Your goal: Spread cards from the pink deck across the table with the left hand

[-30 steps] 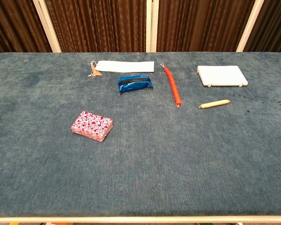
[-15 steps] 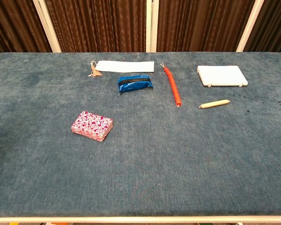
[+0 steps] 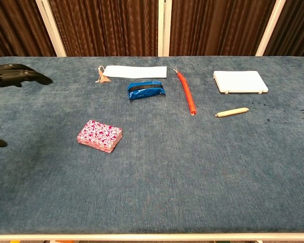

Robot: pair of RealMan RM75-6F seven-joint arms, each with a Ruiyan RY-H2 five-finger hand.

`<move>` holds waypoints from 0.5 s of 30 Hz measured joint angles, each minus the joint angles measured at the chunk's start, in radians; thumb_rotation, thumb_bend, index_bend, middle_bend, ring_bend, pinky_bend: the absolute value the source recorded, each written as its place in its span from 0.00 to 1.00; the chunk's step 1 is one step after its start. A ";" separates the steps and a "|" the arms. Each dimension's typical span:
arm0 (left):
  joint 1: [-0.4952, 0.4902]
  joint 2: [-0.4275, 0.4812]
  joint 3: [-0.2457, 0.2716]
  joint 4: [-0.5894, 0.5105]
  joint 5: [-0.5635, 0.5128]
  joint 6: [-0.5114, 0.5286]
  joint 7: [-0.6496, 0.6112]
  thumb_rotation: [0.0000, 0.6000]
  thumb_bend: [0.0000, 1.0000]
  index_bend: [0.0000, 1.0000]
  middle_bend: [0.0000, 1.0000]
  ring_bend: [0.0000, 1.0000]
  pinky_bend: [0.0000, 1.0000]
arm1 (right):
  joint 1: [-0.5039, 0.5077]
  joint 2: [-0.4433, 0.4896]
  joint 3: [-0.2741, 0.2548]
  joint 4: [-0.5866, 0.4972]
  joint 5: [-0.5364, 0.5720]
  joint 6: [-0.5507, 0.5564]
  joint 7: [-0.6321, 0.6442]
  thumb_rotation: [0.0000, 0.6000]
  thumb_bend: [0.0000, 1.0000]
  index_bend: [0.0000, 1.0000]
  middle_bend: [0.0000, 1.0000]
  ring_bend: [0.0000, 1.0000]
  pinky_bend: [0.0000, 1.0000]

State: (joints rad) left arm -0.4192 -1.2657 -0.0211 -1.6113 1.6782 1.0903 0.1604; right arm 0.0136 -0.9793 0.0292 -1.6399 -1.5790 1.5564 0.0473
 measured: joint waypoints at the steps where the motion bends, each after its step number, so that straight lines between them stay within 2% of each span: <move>1: -0.012 -0.004 -0.004 0.004 -0.004 -0.013 0.002 1.00 0.02 0.10 0.11 0.04 0.22 | 0.000 -0.001 0.000 0.001 0.002 -0.003 0.000 1.00 0.10 0.00 0.00 0.00 0.00; 6: -0.063 -0.031 -0.020 0.004 -0.022 -0.059 0.045 1.00 0.05 0.14 0.12 0.05 0.22 | 0.002 -0.010 0.000 0.004 0.009 -0.011 -0.005 1.00 0.10 0.00 0.00 0.00 0.00; 9: -0.089 -0.046 -0.021 -0.001 -0.021 -0.080 0.064 1.00 0.11 0.18 0.16 0.06 0.22 | 0.001 -0.012 0.001 0.002 0.010 -0.010 -0.010 1.00 0.10 0.00 0.00 0.00 0.00; 15: -0.142 -0.076 -0.027 0.024 -0.048 -0.147 0.078 1.00 0.14 0.19 0.16 0.06 0.22 | -0.010 -0.011 0.001 -0.010 -0.006 0.022 -0.025 1.00 0.10 0.00 0.00 0.00 0.00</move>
State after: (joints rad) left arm -0.5609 -1.3412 -0.0480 -1.5871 1.6303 0.9433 0.2388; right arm 0.0040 -0.9901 0.0301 -1.6501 -1.5846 1.5783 0.0223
